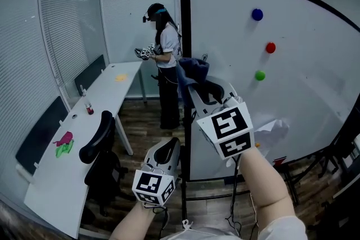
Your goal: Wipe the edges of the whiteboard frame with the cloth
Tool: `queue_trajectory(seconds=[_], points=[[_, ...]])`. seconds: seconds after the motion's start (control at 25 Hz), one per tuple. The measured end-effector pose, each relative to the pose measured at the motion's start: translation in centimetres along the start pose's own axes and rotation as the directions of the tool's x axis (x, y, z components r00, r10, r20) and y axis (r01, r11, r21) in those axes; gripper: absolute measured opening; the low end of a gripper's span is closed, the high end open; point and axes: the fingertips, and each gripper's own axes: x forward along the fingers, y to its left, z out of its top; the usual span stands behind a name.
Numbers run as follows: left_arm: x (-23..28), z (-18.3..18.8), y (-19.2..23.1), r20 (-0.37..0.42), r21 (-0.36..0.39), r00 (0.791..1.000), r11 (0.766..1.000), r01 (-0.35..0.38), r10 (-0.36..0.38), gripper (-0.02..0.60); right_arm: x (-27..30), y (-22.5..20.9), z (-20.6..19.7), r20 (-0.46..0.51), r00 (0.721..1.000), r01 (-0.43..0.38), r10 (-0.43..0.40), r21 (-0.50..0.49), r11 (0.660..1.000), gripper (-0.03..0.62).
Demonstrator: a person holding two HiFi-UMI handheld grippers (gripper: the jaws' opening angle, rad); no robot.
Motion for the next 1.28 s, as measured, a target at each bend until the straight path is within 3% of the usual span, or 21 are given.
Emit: queue_trajectory(seconds=[0.32, 0.92, 1.28], points=[[0.8, 1.6, 0.8, 0.003, 0.030, 1.000, 1.000, 0.001, -0.001, 0.020, 1.1, -3.3, 5.1, 0.055, 0.998, 0.041, -0.042, 0.017, 0.999, 0.067], [1.3, 1.6, -0.3, -0.003, 0.007, 0.999, 0.999, 0.045, -0.045, 0.020, 3.0, -8.6, 15.3, 0.108, 0.987, 0.121, -0.115, -0.055, 0.991, 0.067], [1.8, 2.2, -1.0, -0.005, 0.017, 0.998, 0.998, 0.061, -0.061, 0.020, 3.4, -11.1, 19.4, 0.115, 0.982, 0.162, -0.150, -0.107, 0.981, 0.067]])
